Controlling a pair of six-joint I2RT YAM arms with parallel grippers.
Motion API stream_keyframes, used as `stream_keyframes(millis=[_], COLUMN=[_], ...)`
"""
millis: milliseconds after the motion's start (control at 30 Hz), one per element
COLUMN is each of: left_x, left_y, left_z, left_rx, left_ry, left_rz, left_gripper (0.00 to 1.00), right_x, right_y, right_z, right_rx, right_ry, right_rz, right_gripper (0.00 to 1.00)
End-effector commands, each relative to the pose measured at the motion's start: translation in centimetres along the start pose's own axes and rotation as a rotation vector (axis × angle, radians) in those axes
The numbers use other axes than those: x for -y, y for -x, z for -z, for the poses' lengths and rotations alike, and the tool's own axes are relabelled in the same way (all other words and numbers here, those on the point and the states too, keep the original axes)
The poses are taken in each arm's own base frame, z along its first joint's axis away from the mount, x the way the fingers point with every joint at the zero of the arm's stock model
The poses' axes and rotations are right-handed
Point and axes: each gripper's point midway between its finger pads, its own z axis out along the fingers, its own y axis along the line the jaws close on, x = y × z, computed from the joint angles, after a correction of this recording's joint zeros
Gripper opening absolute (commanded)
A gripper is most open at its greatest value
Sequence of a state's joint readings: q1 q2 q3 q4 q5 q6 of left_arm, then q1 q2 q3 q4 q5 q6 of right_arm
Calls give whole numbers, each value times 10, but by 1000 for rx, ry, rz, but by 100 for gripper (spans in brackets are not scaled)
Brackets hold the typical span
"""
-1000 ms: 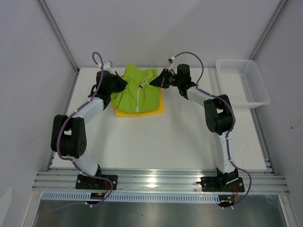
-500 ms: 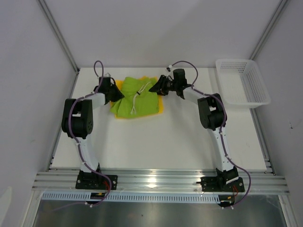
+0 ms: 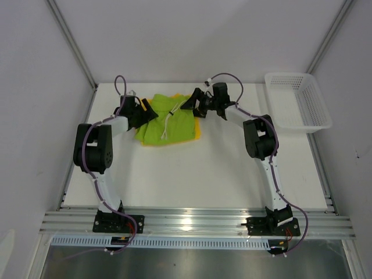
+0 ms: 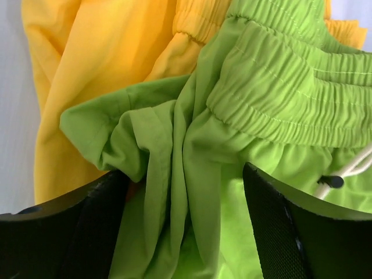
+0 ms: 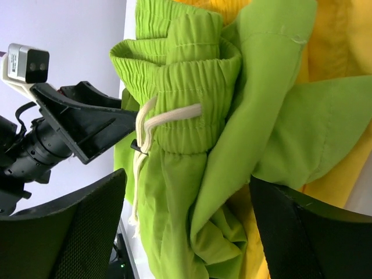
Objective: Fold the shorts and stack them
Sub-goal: Neatly place the folded shorts to the corner
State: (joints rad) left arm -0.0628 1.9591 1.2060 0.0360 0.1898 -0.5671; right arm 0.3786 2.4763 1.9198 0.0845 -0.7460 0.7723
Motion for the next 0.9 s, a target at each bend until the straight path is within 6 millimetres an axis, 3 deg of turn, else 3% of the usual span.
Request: stream_keyframes(millis=[0,133,233,333,433,533,667,800,867], left_x=[21,31,35,35,50,85,140,160,164], left_y=[28,45,56,58,61,43,-14,-59,-63], left_z=[24,47,65,79,95,102,93,66,56], left_rx=[92,146,190,219,256,243,162,67,73], left_ry=[-57,-59,-31,69,87,0,-130,-235,-269], left_rz=[-38,-58,-76,-117,-168,-239,-366,-390,-377], left_gripper=[81,87,89,90,91,91,89,88,85], right_x=[-45,-40,-24,-15,-10,-3,1,-2,-7], right_y=[27,28,24,21,19,16,15,15,20], right_z=[6,2,-1,-3,-6,-12,-18,-20,-20], right_rx=[56,47,20,10,5,-1,-3,1,16], right_ry=[74,41,-45,-79,-78,-69,-57,-29,0], right_rz=[92,88,66,51,51,49,37,39,55], right_gripper=[88,91,91,91,91,90,89,86,85])
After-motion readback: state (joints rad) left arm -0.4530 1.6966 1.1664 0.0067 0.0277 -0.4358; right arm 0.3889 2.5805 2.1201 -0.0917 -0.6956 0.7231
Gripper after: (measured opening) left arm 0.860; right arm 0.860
